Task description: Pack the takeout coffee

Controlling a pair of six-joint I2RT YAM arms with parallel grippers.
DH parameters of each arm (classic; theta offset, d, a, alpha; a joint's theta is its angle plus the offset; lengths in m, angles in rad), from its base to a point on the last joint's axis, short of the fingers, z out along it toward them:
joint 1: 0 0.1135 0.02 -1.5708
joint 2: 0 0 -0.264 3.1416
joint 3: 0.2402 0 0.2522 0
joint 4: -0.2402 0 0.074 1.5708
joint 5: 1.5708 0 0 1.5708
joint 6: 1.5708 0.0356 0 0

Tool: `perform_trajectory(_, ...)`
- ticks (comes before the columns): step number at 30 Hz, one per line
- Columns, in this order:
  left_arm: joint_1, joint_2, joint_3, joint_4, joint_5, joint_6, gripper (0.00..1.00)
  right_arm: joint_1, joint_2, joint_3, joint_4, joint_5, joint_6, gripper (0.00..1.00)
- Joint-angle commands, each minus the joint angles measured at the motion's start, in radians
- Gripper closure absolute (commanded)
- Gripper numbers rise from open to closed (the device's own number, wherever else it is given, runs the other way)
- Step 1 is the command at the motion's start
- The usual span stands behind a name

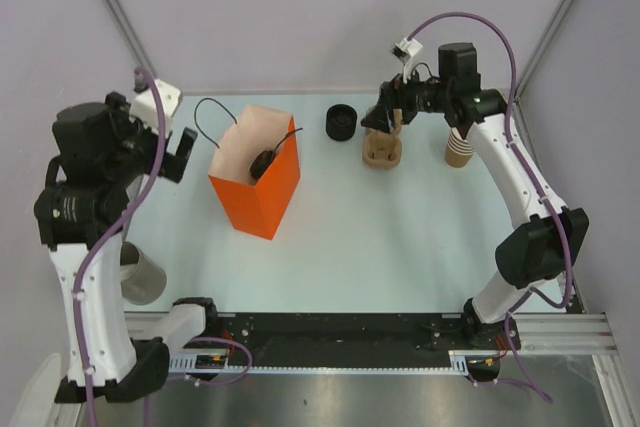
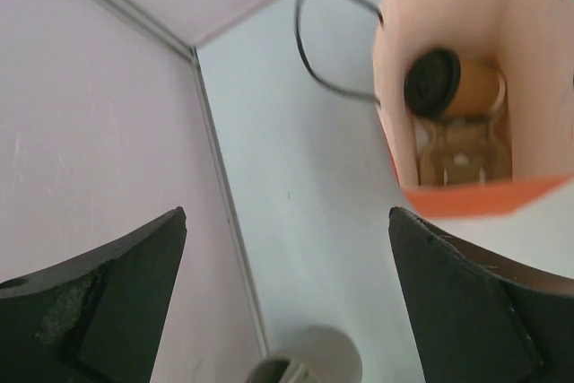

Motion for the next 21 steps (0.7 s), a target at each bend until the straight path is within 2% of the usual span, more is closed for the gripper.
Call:
perform_trajectory(1,0.005,-0.063,-0.098,-0.254,-0.055,0.148,0.01,0.005,-0.114,-0.045,-0.126,0.019,-0.115,0.12)
perform_trajectory(4,0.006,-0.094,-0.173,-0.374,-0.093,0.189,0.01,0.022,-0.160,-0.079,-0.195,0.052,-0.154,0.12)
perform_trajectory(10,0.006,-0.195,-0.320,-0.378,-0.303,0.208,0.01,0.071,-0.267,-0.196,-0.222,0.116,-0.197,0.11)
perform_trajectory(12,0.006,-0.210,-0.343,-0.377,-0.331,0.205,0.01,0.092,-0.273,-0.219,-0.235,0.131,-0.195,0.12)
perform_trajectory(16,0.006,-0.279,-0.409,-0.377,-0.328,0.190,0.01,0.115,-0.293,-0.277,-0.236,0.128,-0.168,0.13)
perform_trajectory(21,0.006,-0.408,-0.524,-0.294,-0.306,0.107,0.01,0.147,-0.312,-0.366,-0.206,0.133,-0.181,0.13)
